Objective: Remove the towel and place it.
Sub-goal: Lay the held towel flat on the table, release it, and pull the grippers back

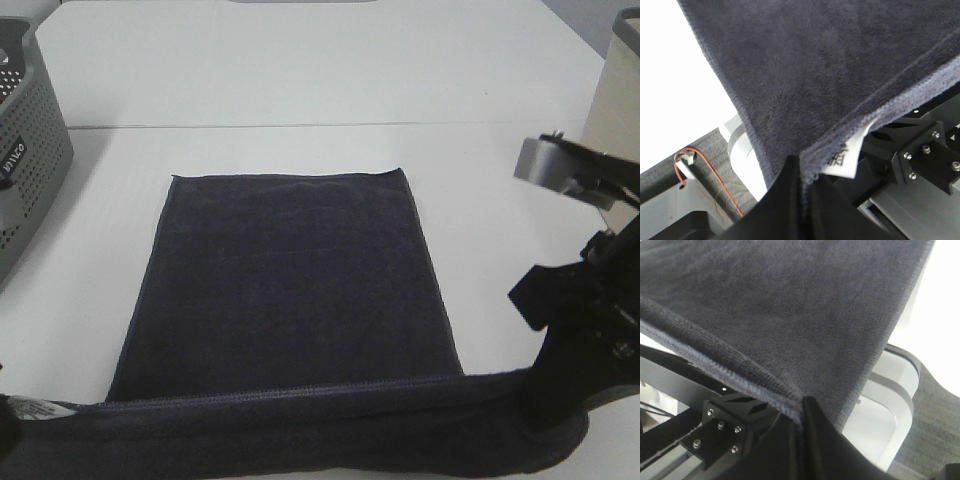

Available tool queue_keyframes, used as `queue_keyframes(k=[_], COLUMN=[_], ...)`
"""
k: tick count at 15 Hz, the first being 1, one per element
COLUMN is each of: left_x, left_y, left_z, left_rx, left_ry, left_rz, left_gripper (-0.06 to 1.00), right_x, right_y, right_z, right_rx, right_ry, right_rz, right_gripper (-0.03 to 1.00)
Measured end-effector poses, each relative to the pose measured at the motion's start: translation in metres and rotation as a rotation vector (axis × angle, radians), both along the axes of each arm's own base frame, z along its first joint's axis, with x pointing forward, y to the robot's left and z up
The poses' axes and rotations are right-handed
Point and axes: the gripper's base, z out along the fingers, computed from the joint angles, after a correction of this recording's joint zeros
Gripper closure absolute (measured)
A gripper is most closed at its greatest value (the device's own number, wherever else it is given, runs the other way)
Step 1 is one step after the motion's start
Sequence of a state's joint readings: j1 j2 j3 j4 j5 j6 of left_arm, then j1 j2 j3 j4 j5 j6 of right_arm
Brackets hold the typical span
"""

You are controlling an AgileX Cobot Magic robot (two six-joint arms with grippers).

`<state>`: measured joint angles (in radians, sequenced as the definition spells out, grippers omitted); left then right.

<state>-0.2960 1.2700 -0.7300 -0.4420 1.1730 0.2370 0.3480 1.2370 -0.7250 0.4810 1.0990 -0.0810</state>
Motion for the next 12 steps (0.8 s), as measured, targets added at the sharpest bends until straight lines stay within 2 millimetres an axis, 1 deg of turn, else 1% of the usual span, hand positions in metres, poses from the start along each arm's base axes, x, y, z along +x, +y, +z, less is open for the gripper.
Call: queue_keyframes(k=[2,3,7,8,10,12], left_x=[0.005,0.007,0.017,0.020,0.021,0.021], left_y=[-0.001,-0.001,-0.006,-0.009,-0.011,-0.011], left_z=[-0.010,-0.015,-0.041,-0.052,-0.058,-0.059], left_rx=[0.025,0.032,0.043,0.025,0.014,0.010], left_ry=[0.046,0.072,0.189,0.245,0.275,0.281], left_rz=[-0.006,-0.008,-0.046,-0.056,-0.069,-0.071], left_gripper=[0.94,0.94,0.94,0.94,0.94,0.94], right_x=[0.000,0.001,0.011,0.015,0.016,0.018], right_y=[0.002,0.002,0.005,0.004,0.004,0.004], right_z=[-0.022,-0.030,-0.059,-0.071,-0.078,-0.080], right_rx=[-0.002,-0.002,-0.037,-0.064,-0.080,-0.087], right_ry=[0.071,0.096,0.177,0.211,0.228,0.220], right_rz=[0.028,0.037,0.065,0.091,0.103,0.106], right_gripper=[0.96,0.96,0.96,0.96,0.96,0.96])
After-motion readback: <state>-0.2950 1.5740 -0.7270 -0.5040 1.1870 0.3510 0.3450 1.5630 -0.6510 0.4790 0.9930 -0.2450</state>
